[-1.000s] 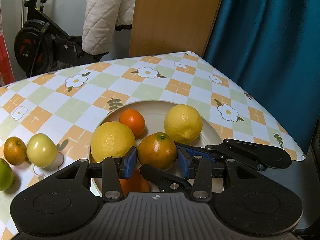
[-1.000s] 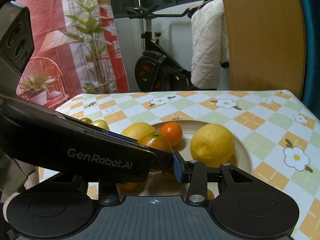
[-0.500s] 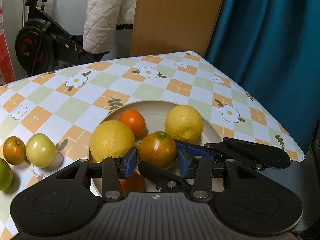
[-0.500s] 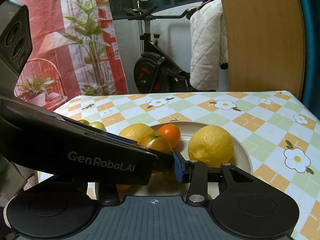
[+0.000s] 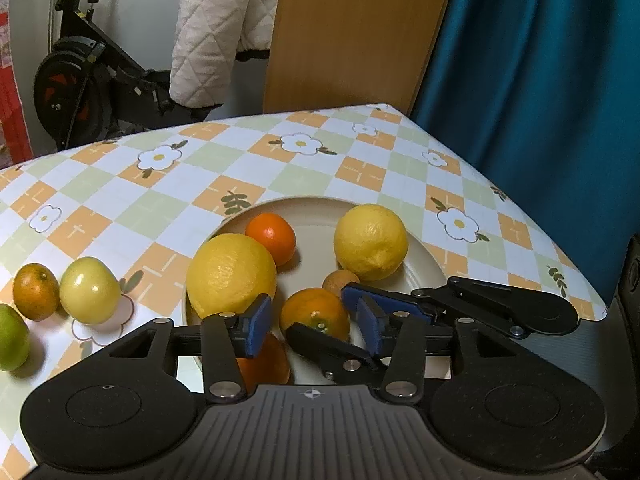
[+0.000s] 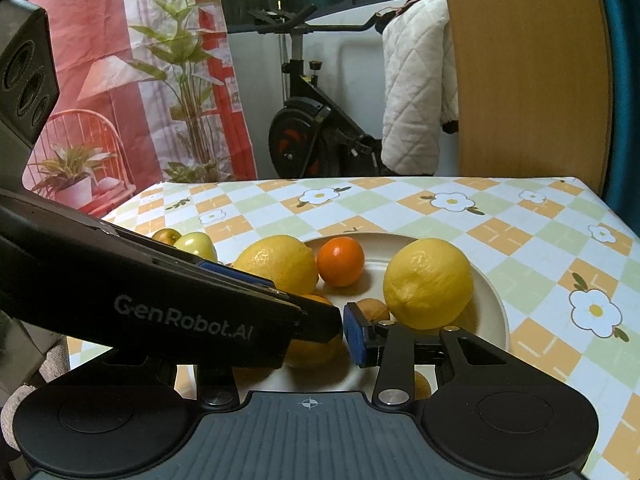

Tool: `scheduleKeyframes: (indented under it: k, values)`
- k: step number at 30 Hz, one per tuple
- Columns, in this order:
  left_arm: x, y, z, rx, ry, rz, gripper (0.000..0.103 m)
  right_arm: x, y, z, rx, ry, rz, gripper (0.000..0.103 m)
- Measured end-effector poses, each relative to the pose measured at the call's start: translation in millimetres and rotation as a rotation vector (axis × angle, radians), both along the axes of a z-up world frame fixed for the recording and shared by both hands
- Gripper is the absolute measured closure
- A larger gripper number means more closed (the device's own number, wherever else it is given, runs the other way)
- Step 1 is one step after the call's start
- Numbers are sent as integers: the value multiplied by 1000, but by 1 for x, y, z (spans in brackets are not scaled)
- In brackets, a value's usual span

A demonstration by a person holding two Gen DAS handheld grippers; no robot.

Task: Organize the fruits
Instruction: 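Move the left gripper to the pale yellow-green apple and grasp it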

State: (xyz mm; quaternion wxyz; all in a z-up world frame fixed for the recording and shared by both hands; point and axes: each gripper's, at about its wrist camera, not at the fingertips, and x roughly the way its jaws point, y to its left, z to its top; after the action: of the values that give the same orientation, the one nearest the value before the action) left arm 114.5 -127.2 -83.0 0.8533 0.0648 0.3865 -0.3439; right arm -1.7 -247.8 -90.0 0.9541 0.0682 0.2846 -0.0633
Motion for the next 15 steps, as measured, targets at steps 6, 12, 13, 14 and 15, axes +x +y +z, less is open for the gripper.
scheduleKeyframes:
  k: [6, 12, 13, 14, 15]
  values:
    - [-5, 23, 14, -46, -34, 4, 50, -8, 0, 8, -9, -17, -14, 65]
    - [1, 64, 29, -37, -65, 70, 49, -7, 7, 19, -24, -41, -1, 65]
    - [3, 72, 31, -26, -74, 93, 47, -6, 9, 20, -25, -42, 6, 65]
    - [5, 81, 34, -16, -86, 119, 44, -3, 11, 22, -28, -43, 15, 65]
    - [8, 89, 37, -11, -97, 143, 38, 0, 14, 24, -32, -45, 25, 65]
